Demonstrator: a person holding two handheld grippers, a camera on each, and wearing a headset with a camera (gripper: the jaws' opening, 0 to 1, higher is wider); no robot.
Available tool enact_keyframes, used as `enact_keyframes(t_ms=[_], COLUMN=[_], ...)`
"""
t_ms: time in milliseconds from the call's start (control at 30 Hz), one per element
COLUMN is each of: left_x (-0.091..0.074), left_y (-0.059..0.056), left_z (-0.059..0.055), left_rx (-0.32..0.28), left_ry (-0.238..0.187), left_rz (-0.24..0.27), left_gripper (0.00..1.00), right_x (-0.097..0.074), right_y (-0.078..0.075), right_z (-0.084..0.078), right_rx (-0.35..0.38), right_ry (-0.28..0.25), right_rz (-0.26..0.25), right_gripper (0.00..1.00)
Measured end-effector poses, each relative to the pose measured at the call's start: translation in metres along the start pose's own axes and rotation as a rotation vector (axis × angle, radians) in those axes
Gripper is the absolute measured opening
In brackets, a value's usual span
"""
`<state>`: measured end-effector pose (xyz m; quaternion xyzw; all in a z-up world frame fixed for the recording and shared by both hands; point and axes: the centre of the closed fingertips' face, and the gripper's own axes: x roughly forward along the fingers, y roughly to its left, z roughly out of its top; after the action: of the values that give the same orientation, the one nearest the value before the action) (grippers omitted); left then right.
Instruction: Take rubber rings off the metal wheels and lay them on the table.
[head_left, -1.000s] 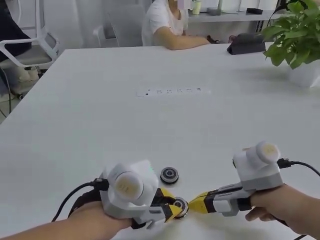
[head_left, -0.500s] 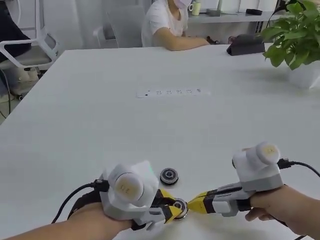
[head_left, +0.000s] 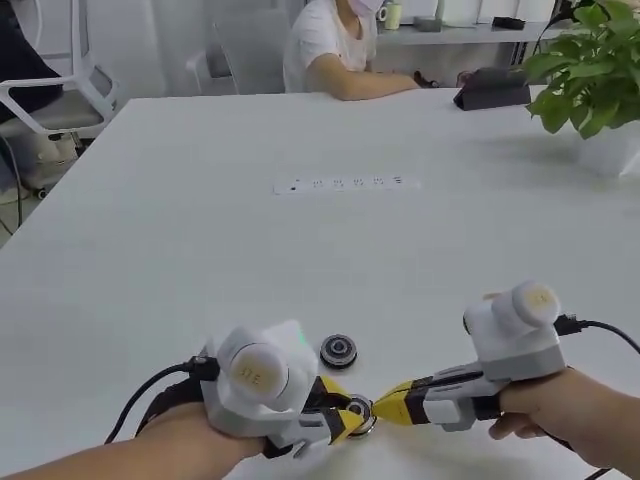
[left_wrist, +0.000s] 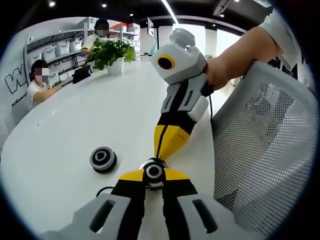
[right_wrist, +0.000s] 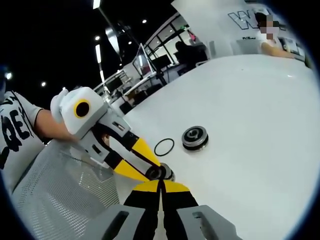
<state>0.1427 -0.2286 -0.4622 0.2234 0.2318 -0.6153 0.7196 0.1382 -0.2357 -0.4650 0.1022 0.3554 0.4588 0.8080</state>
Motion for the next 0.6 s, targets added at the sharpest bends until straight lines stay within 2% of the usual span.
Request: enact_keyframes(t_ms=[600], left_x=[0.0003], left_y=[0.0005], left_z=[0.0002], left_rx=[0.001], left_ry=[0.003], left_rz=[0.001], left_gripper=[0.07], right_x=[0.0009], right_y=[0.0027], right_z=[0.0018], right_rx=[-0.029], right_ry=[0.007], right_rz=[0.003], right_gripper=[0.0])
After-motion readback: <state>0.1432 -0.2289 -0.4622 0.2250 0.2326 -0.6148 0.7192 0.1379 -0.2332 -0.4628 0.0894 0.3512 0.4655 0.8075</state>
